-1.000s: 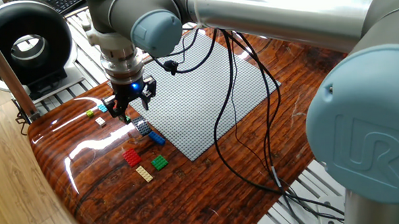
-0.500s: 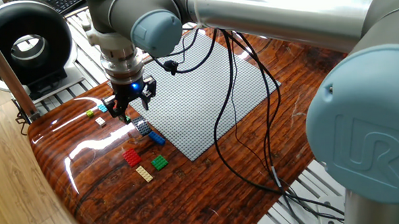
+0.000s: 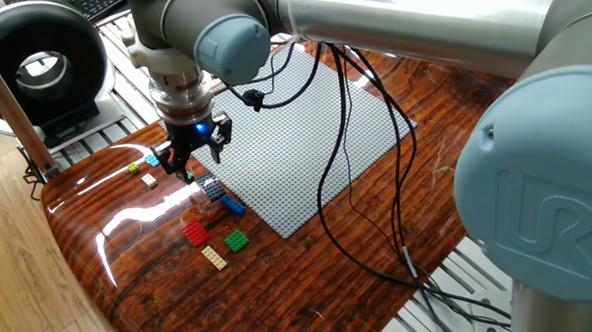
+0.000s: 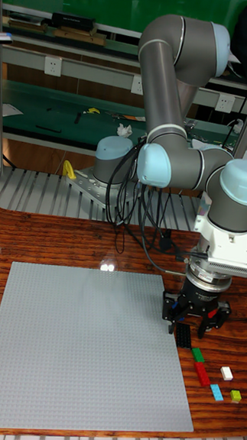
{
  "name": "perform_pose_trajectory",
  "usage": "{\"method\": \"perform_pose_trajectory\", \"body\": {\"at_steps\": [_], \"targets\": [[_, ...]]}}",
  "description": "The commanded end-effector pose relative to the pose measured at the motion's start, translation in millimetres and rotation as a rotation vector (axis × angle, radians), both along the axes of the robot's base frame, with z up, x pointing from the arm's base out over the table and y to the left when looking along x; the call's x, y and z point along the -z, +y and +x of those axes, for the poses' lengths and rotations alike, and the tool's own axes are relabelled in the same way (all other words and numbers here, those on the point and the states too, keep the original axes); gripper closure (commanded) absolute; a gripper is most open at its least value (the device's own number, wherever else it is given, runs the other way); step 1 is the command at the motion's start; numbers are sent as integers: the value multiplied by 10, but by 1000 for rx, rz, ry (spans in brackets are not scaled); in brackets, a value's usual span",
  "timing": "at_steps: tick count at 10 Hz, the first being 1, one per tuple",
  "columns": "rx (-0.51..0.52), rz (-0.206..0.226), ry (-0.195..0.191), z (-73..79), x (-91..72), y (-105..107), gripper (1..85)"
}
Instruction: Build with small Lego blocks
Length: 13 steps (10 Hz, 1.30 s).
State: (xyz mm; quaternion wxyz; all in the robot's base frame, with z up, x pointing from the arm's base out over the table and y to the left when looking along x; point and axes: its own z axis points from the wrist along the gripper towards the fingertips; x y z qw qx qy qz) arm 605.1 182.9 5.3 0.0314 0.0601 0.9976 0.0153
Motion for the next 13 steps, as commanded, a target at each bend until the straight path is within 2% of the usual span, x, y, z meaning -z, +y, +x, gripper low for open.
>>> {"method": "perform_pose_trajectory", "body": {"at_steps": [1,6,8,13], "targets": [[13,6,-5,-31,27,-22,267],[27,-16,-6,-55,61,-39,267],[43,-12,5,-64,12,36,267],[51,-9,6,-53,19,56,280]]}}
